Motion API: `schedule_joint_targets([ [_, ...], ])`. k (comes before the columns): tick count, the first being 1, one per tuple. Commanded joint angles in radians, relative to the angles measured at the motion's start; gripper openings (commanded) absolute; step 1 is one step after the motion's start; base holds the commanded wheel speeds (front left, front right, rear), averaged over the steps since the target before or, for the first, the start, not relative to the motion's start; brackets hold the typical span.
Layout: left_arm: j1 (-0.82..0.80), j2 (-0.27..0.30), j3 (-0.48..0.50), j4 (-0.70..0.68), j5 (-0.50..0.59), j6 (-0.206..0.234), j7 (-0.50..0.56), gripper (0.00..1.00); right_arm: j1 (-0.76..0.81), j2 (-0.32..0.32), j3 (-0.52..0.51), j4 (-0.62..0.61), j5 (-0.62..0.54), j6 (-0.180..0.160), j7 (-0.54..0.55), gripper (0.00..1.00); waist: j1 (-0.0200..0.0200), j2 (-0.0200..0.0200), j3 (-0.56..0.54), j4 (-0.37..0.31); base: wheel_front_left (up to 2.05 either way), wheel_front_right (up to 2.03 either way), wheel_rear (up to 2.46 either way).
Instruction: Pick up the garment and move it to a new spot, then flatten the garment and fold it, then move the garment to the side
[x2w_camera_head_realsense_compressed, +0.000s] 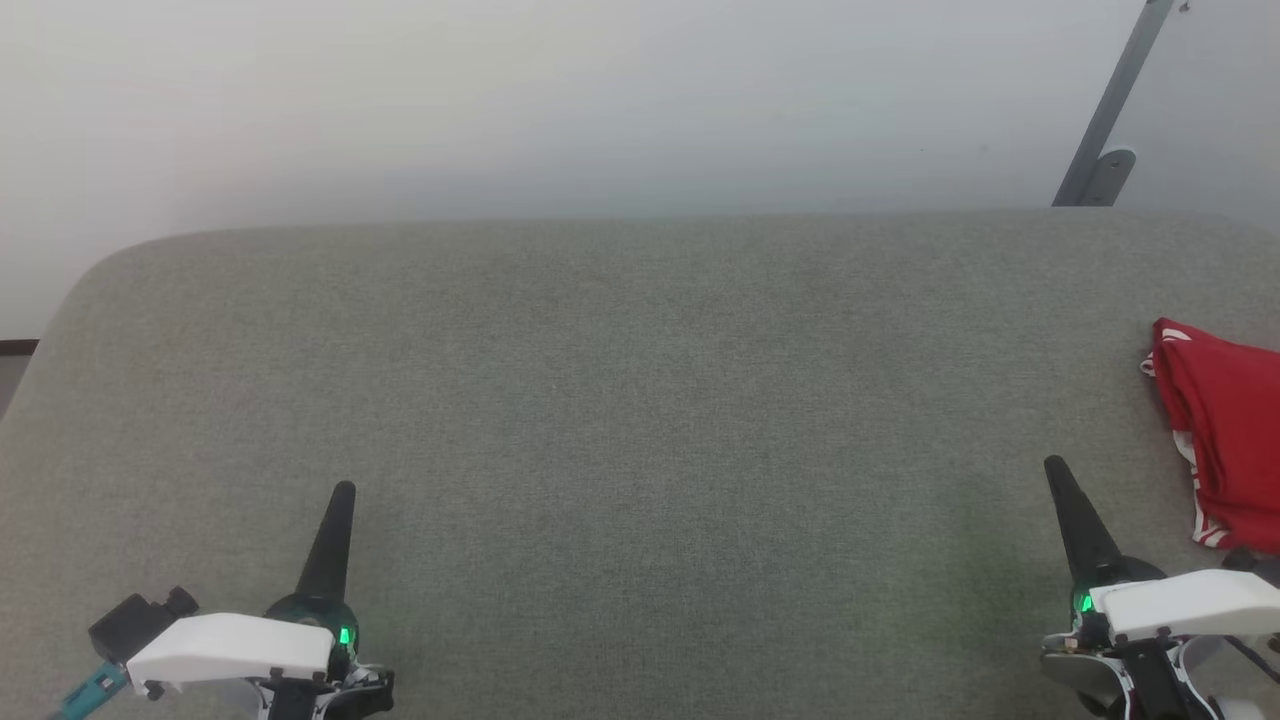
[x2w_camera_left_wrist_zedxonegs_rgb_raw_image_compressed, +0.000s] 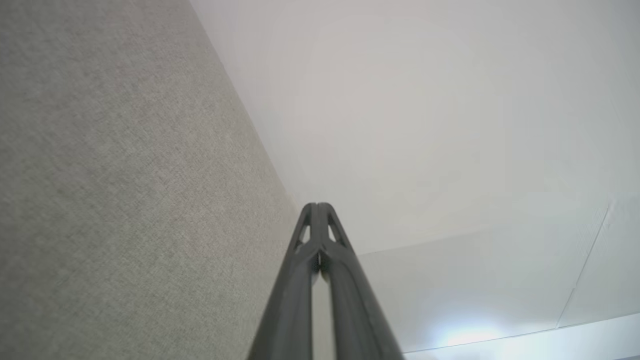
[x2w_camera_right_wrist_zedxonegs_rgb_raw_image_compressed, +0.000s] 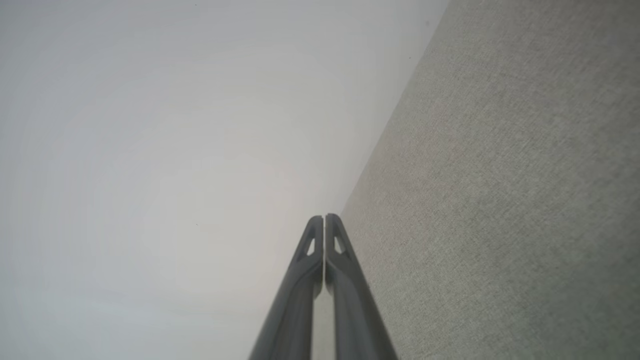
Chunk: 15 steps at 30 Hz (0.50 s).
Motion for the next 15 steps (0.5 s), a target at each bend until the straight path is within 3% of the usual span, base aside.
schedule_joint_targets([
  [1, -0.019, -0.001, 0.005, 0.000, -0.021, -0.002, 0.008, 0.00, -0.016, 0.004, -0.003, -0.001, 0.023, 0.001, 0.007, 0.00, 0.0000, 0.0000, -0.001, -0.001, 0.00, 0.00, 0.00],
  [15, -0.040, -0.007, 0.012, 0.016, -0.128, -0.002, 0.039, 0.00, -0.029, 0.017, -0.008, 0.011, 0.122, 0.000, 0.027, 0.00, 0.0000, 0.0000, -0.005, -0.009, 0.00, 0.00, 0.00],
])
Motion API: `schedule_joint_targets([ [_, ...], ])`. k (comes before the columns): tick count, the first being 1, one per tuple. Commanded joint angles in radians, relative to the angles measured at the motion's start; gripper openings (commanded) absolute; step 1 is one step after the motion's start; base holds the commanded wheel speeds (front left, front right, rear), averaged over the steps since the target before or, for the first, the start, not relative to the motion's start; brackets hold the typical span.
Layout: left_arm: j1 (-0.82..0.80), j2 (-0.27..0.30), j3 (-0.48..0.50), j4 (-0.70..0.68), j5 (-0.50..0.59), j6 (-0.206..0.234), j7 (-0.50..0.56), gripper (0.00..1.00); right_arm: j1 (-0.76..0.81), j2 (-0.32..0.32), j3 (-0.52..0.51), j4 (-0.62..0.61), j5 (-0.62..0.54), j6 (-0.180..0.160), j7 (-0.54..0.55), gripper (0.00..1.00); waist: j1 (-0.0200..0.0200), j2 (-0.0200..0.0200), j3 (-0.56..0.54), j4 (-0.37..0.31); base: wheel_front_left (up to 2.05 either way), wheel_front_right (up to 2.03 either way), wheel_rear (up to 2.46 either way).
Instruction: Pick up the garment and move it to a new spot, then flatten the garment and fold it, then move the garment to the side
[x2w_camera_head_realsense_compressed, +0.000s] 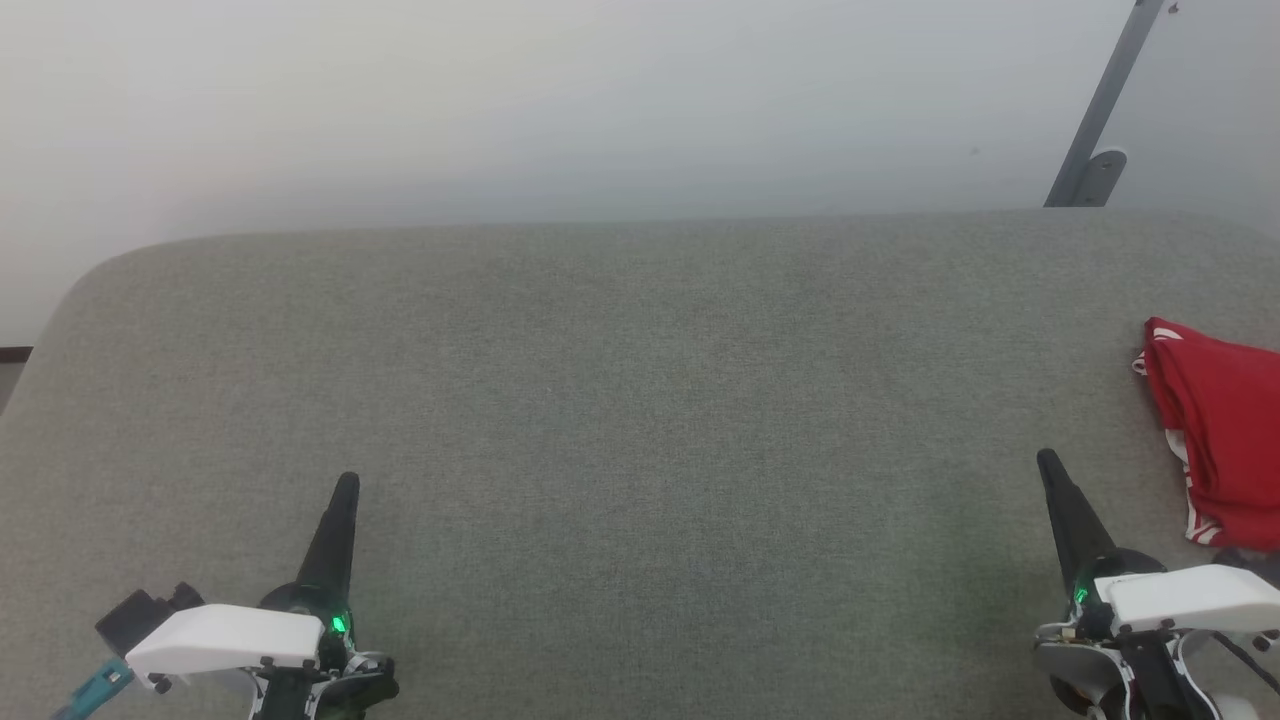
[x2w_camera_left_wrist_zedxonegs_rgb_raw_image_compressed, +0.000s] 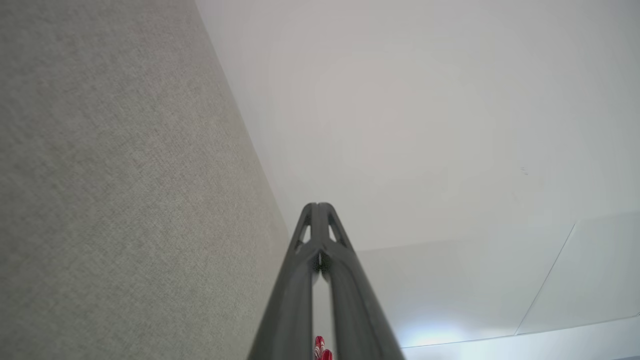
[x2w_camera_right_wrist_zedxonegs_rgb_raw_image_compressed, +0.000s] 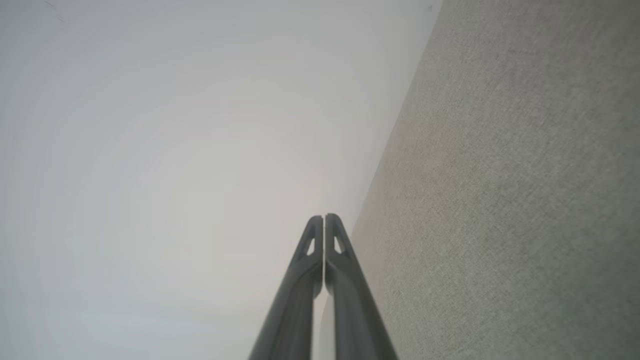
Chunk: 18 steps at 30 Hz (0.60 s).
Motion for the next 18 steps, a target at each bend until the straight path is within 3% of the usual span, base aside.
schedule_joint_targets([
  [1, -0.018, -0.002, 0.006, 0.000, -0.028, -0.002, 0.008, 0.00, -0.016, 0.002, -0.004, -0.002, 0.023, 0.000, 0.007, 0.00, 0.0000, -0.0001, -0.001, -0.001, 0.00, 0.00, 0.00],
  [18, -0.040, -0.008, 0.014, 0.018, -0.132, -0.003, 0.041, 0.00, -0.031, 0.018, -0.009, 0.013, 0.123, 0.000, 0.028, 0.00, 0.0000, -0.0001, -0.006, -0.010, 0.00, 0.00, 0.00],
])
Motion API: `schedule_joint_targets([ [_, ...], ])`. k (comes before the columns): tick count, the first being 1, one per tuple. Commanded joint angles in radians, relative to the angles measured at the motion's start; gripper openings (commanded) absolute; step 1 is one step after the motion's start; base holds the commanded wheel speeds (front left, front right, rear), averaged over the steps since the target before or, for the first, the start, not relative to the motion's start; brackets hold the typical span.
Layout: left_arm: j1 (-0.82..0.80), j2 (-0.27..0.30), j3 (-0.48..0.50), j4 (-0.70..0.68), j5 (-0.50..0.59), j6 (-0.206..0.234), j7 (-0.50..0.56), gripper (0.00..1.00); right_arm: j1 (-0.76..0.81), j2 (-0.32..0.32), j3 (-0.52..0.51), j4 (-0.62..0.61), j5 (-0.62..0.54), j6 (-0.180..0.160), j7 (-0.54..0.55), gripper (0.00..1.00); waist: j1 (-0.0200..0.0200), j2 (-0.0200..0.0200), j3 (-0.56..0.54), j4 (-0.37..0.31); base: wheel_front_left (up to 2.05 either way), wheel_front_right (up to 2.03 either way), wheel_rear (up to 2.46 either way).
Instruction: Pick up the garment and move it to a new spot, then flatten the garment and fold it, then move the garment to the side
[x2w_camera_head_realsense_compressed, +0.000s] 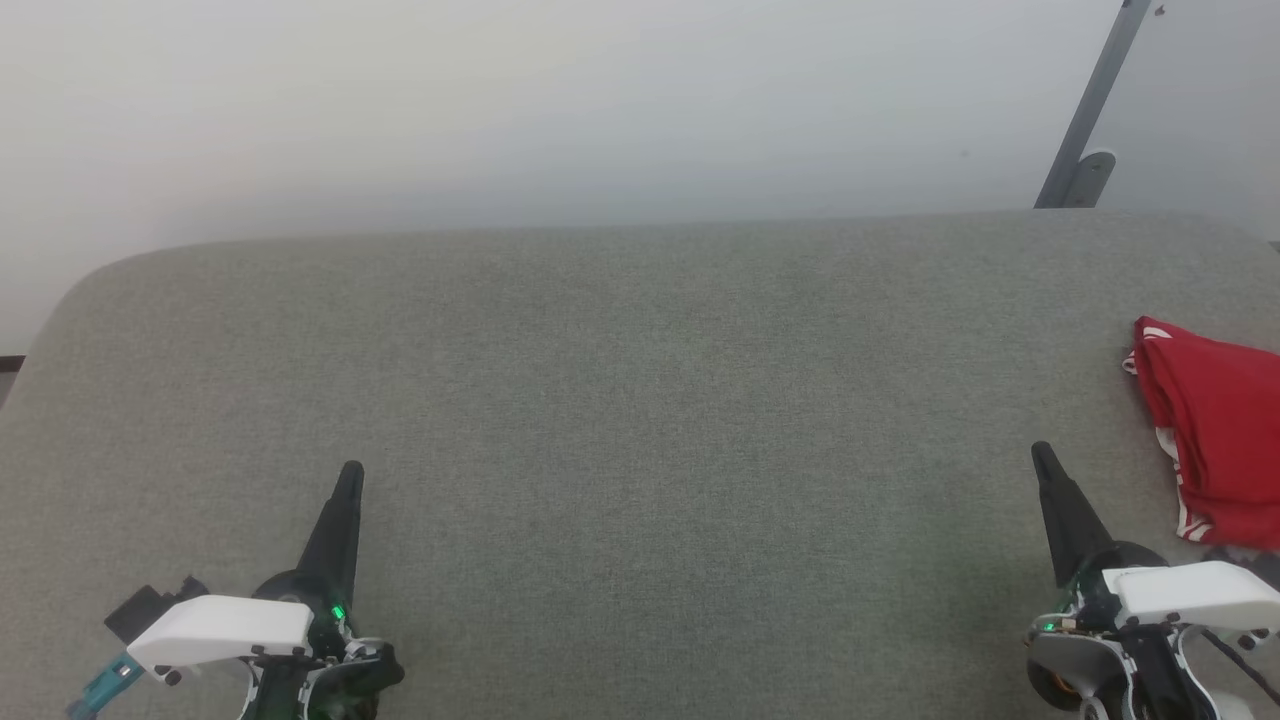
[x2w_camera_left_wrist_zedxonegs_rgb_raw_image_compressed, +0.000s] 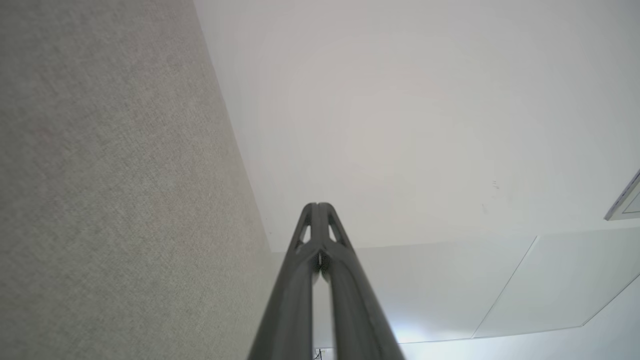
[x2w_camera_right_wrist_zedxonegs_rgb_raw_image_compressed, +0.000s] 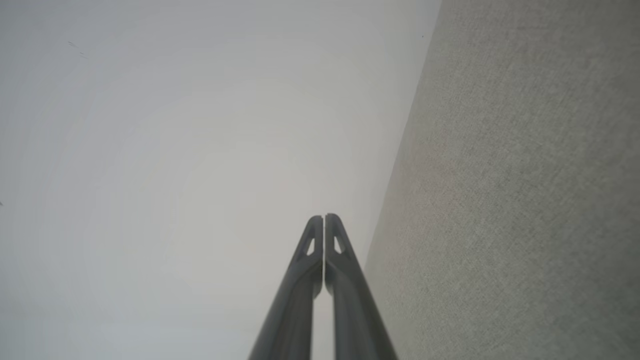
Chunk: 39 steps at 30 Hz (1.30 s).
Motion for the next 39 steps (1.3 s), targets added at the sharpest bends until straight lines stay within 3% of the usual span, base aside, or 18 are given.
schedule_joint_targets([
  [1, -0.019, 0.000, 0.005, 0.003, -0.020, -0.003, 0.007, 0.00, -0.017, 0.006, -0.003, 0.003, 0.017, 0.000, 0.007, 0.00, 0.0000, -0.0001, 0.000, -0.001, 0.00, 0.00, 0.00],
  [8, -0.025, -0.003, 0.008, 0.010, -0.065, -0.003, 0.023, 0.00, -0.020, 0.012, -0.004, 0.009, 0.062, 0.000, 0.015, 0.00, 0.0000, -0.0001, -0.003, -0.005, 0.00, 0.00, 0.00],
  [39, -0.025, -0.009, 0.016, 0.010, -0.051, -0.003, 0.028, 0.00, -0.018, 0.012, -0.004, 0.009, 0.058, 0.000, 0.015, 0.00, 0.0000, -0.0001, -0.003, -0.005, 0.00, 0.00, 0.00],
])
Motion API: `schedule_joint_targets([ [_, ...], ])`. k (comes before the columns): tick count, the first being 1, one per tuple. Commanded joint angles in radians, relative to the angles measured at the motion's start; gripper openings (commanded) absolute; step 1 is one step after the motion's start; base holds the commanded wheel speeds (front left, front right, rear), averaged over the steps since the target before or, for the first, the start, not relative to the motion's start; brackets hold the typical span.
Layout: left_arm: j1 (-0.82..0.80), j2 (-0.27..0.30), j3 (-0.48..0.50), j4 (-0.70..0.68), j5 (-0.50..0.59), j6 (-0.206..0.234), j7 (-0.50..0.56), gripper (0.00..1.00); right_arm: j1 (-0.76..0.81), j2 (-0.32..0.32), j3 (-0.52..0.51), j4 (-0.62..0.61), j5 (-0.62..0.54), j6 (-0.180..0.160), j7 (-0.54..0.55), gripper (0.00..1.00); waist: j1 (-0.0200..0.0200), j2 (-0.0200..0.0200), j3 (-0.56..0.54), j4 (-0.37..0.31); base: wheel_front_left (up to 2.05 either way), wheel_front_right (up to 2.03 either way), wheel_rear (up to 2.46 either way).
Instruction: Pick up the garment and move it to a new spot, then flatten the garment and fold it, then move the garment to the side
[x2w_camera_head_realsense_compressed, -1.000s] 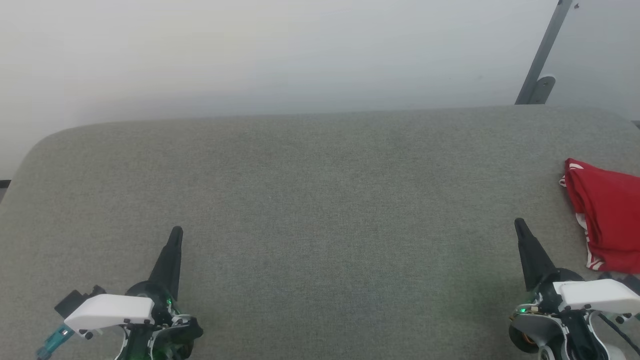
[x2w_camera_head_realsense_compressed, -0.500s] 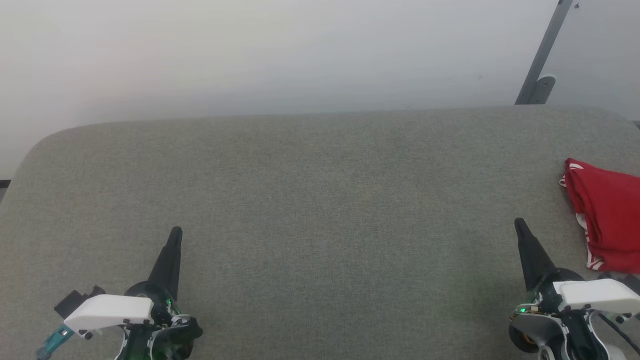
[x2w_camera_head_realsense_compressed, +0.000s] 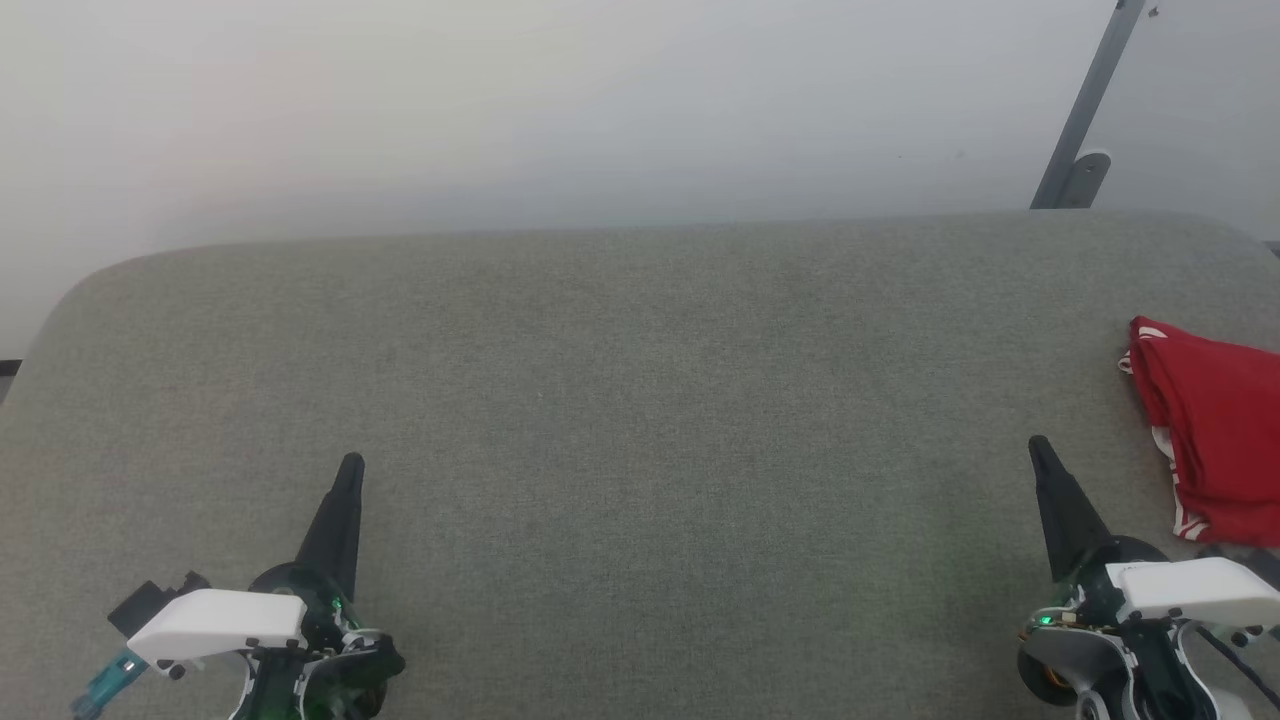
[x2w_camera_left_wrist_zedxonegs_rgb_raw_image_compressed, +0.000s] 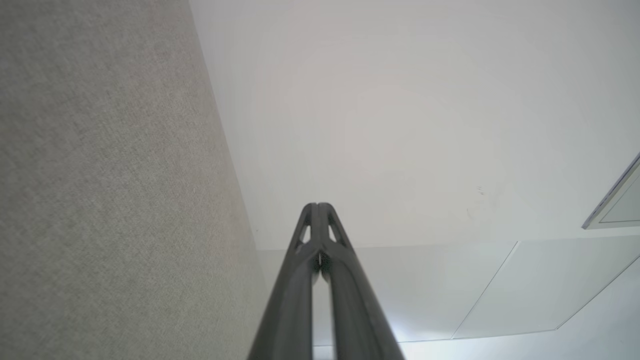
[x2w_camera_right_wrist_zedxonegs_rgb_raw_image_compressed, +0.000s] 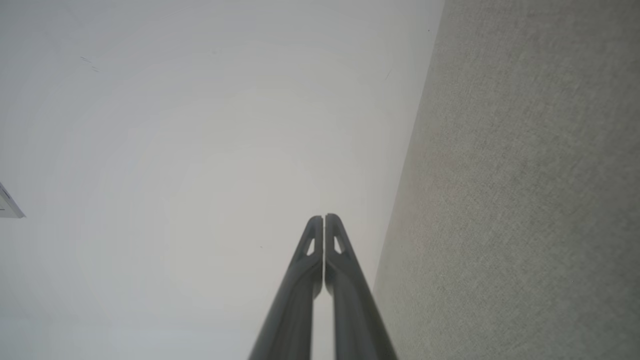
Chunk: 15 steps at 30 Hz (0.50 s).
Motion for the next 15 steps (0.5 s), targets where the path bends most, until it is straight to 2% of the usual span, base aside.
schedule_joint_targets([
  [1, -0.009, 0.000, 0.004, 0.000, 0.004, -0.003, 0.006, 0.00, -0.006, 0.004, 0.000, 0.002, 0.004, 0.000, 0.002, 0.00, 0.0000, -0.0001, 0.000, 0.000, 0.00, 0.00, 0.00],
  [15, -0.010, -0.002, 0.006, 0.000, 0.006, -0.003, 0.007, 0.00, -0.006, 0.004, 0.000, 0.002, 0.004, 0.000, 0.002, 0.00, 0.0000, -0.0001, 0.000, 0.000, 0.00, 0.00, 0.00],
])
